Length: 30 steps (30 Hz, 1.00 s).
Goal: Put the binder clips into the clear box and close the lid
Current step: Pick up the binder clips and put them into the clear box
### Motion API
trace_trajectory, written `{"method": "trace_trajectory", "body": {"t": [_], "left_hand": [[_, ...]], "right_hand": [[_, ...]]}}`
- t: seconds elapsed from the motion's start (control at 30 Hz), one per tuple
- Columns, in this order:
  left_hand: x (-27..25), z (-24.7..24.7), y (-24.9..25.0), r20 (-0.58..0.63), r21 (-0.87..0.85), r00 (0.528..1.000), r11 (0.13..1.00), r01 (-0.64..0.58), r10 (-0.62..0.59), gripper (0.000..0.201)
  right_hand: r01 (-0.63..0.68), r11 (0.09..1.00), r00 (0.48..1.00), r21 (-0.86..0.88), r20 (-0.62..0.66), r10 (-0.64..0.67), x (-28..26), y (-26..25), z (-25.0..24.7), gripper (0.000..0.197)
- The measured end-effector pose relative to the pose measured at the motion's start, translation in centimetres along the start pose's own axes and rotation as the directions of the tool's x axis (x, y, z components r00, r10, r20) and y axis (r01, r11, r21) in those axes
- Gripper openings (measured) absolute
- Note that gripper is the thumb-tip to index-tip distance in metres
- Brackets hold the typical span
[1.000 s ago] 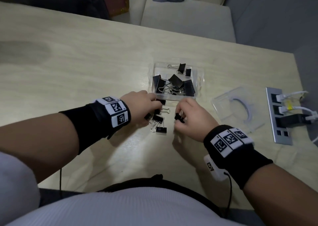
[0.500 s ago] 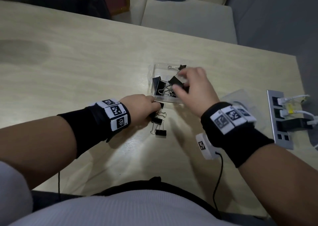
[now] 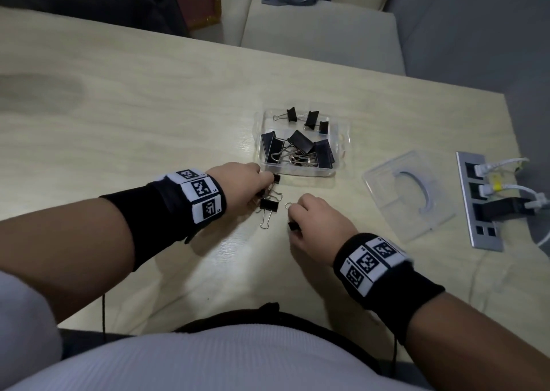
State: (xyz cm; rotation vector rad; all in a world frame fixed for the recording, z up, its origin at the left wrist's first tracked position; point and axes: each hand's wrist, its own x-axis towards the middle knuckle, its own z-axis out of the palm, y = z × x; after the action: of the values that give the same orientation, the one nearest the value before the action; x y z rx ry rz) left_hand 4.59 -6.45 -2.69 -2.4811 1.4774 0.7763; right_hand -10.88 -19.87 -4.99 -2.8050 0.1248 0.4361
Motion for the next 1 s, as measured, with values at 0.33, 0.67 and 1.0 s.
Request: {"method": "trace_trajectory", "body": {"t": [0.33,0.67,1.0], "left_hand": [[0.1,-4.7,0.5,-0.143,-0.261,0.986,0.958,-0.121,0.086,0.037],[5.2,-9.7,-2.2,-0.431,-0.473,0.853,0.879,0.065,-0.295,0.055],[2.2,-5.1,-4.0,-0.04,-0.242,0.946,0.922,0.303,-0.322,0.033]], "right_hand": [[0.071,0.955,0.974,0.288,-0.226,-0.004,-0.2,1.3,-3.1,0.016],[-0.162,0.901,0.847,0.402,-0.413,0.336,5.8,3.9,-10.0,0.031],[-0.188,0.953,0.893,0.237,-0.363,0.266,4.1,3.1,-6.6,0.035]]}}
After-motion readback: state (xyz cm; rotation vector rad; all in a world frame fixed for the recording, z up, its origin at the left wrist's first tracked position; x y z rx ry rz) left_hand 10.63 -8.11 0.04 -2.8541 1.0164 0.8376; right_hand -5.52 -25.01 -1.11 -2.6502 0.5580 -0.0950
